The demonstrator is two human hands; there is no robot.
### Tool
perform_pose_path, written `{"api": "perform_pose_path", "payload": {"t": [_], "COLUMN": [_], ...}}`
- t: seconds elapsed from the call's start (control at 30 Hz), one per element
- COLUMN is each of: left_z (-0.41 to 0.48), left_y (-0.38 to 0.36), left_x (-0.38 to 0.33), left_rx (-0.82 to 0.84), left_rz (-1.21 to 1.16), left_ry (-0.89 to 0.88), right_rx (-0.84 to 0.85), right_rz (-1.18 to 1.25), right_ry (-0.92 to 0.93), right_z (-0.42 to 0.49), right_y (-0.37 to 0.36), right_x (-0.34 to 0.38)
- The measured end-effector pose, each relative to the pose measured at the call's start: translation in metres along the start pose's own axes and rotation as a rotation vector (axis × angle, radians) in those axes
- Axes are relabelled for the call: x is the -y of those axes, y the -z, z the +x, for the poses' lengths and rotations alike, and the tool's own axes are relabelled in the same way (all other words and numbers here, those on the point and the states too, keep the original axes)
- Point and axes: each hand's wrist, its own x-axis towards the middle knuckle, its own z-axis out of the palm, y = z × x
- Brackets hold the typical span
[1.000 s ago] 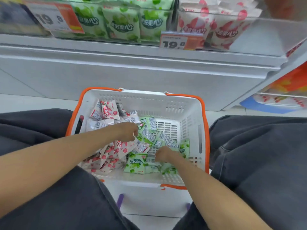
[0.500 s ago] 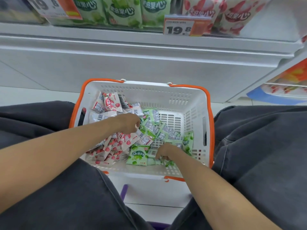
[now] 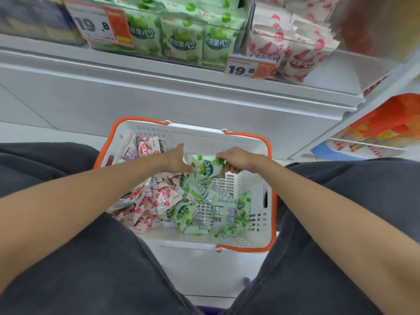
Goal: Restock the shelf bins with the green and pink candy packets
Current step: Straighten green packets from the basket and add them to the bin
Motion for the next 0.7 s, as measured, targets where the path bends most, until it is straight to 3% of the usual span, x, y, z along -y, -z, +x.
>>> {"api": "perform_pose_path", "payload": {"t": [0.23, 0.37, 0.43, 0.5, 0.57, 0.63, 0.7], "left_z": [-0.028, -0.041, -0.045, -0.046, -0.046, -0.049, -0.053], "left_y": [0.036, 0.053, 0.061, 0.068, 0.077, 0.087, 0.097], "left_x": [-0.043, -0.065, -0.074, -0.077, -0.077, -0.082, -0.091], "left_rx": [-0.053, -0.268, -0.384, -0.501, -0.613, -0.63, -0.647], "left_rz": [-0.629, -0.856, -0.942, -0.833, -0.522, -0.347, -0.26], "left_ry": [-0.18, -0.253, -0.298, -0.376, -0.454, -0.505, -0.536], "right_rx": [-0.016, -0.15, -0.125, -0.158, -0.362, -0.554, -0.572], "right_rz": [0.405, 0.487, 0.595, 0.529, 0.327, 0.179, 0.049], "right_ry": [0.112, 0.217, 0.196, 0.202, 0.269, 0.414, 0.54], "right_z": [-0.06, -0.068, -0.068, -0.066, -0.066, -0.07, -0.077], "right_y": [0.048, 0.055, 0.049, 0.041, 0.041, 0.05, 0.061], "right_x": [0.031, 0.028, 0.027, 0.031, 0.041, 0.061, 0.084]}}
